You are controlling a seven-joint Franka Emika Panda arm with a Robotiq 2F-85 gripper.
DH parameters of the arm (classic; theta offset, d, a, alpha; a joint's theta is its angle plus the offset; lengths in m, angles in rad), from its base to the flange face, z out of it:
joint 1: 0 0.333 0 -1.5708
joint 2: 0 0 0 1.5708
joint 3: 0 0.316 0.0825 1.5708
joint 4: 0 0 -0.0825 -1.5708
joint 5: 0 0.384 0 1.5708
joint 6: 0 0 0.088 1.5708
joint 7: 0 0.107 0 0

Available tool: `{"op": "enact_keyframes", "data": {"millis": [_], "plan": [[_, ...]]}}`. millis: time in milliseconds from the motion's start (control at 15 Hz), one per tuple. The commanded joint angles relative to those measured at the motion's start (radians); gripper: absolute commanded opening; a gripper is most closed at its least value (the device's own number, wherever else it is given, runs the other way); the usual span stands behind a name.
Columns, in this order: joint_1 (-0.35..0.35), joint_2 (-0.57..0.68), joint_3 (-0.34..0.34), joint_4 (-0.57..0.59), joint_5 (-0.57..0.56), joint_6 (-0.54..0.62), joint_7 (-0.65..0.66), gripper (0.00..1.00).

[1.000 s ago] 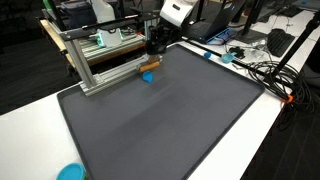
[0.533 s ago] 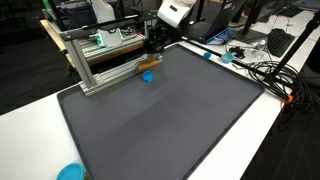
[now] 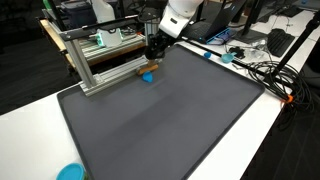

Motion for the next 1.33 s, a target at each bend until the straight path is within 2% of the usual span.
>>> {"op": "enact_keyframes", "data": {"millis": [0,333,467,733,867,1133,1267], "plan": [[0.0,0.01,0.002,-0.005,0.014,0.075,0.018,0.22],[-0.008,-0.09,-0.026,-0.03,-0.004,0.27,0.065,0.22],[-0.007,-0.108,-0.035,-0.017,-0.016,0.281,0.075,0.22],[-0.01,-0.128,-0.039,0.002,-0.035,0.198,0.069,0.22],[-0.015,-0.137,-0.038,-0.008,-0.024,0.241,0.069,0.22],[-0.022,-0.098,-0.037,0.01,-0.015,0.218,0.064,0.22],[-0.023,-0.079,-0.035,0.003,-0.005,0.244,0.067,0.22]]}}
